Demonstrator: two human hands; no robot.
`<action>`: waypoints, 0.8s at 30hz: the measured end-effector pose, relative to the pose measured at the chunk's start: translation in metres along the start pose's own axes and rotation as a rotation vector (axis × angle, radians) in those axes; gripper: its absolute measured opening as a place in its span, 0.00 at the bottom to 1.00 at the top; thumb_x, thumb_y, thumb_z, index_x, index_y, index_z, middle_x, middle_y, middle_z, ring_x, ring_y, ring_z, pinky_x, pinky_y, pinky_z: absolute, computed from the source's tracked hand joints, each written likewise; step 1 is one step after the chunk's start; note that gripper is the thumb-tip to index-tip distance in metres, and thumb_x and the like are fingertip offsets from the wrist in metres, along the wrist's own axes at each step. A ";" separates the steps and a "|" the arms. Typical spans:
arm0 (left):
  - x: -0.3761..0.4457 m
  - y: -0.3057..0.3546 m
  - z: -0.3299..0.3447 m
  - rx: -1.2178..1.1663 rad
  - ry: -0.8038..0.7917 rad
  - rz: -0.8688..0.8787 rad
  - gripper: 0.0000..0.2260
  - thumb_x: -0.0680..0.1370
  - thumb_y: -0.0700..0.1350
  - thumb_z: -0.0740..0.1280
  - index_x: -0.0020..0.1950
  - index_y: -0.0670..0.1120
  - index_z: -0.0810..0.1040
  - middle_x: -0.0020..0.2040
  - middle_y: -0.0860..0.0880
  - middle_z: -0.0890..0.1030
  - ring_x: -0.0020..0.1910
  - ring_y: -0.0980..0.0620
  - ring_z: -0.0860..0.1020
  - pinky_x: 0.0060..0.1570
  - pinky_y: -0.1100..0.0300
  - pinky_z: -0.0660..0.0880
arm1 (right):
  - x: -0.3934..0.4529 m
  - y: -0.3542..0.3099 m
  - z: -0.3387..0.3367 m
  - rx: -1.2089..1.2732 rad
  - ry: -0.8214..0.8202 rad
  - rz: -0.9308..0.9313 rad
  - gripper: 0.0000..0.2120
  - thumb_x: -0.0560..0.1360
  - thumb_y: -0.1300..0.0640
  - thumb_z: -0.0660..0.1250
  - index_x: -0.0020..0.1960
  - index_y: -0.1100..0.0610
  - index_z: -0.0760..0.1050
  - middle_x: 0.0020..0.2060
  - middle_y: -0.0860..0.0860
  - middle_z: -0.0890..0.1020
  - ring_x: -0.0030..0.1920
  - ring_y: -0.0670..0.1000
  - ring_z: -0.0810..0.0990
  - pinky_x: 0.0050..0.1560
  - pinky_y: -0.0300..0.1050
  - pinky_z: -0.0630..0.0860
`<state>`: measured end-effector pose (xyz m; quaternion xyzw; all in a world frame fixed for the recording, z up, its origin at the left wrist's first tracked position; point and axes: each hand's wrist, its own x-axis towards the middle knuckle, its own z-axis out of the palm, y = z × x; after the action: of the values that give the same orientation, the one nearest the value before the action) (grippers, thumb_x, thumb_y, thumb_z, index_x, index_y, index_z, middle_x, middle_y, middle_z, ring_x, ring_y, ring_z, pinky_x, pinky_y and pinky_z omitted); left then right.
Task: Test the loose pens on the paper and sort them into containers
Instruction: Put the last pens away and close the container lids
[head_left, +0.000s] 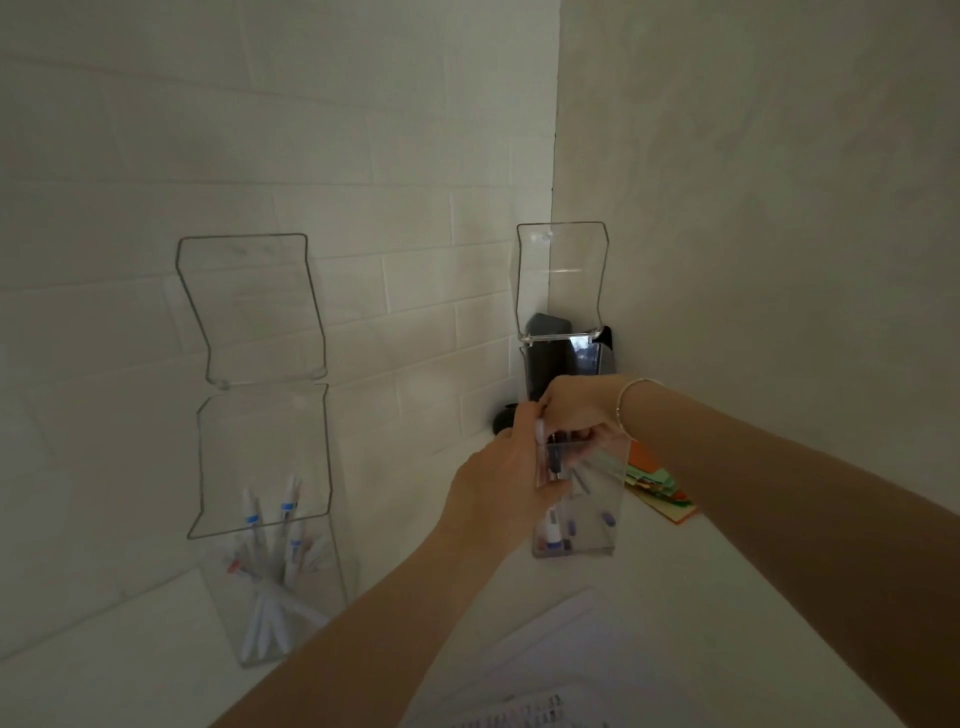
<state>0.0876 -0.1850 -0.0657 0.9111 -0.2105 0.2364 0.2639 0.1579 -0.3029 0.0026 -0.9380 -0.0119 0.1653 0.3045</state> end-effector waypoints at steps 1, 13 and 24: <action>0.000 0.001 0.000 0.004 -0.001 0.001 0.28 0.74 0.53 0.69 0.68 0.50 0.59 0.51 0.50 0.78 0.46 0.52 0.78 0.38 0.61 0.72 | 0.000 0.000 -0.001 0.014 -0.007 0.011 0.11 0.75 0.61 0.65 0.56 0.66 0.77 0.42 0.59 0.77 0.38 0.55 0.77 0.46 0.48 0.81; -0.003 0.001 -0.004 0.115 0.121 0.062 0.25 0.76 0.60 0.61 0.69 0.52 0.60 0.54 0.51 0.75 0.48 0.51 0.77 0.40 0.59 0.75 | -0.040 -0.020 -0.037 0.015 -0.098 0.090 0.12 0.75 0.61 0.67 0.57 0.63 0.76 0.53 0.60 0.81 0.41 0.54 0.82 0.42 0.45 0.81; 0.014 -0.003 -0.011 -0.702 -0.214 -0.258 0.51 0.69 0.45 0.75 0.76 0.52 0.39 0.71 0.58 0.57 0.68 0.63 0.57 0.57 0.72 0.58 | -0.021 -0.011 -0.067 0.884 0.794 -0.274 0.22 0.76 0.40 0.59 0.62 0.54 0.67 0.39 0.48 0.71 0.37 0.44 0.70 0.47 0.41 0.69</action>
<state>0.0969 -0.1804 -0.0512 0.8039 -0.1886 0.0186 0.5637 0.1605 -0.3345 0.0663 -0.7028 0.0514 -0.2484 0.6646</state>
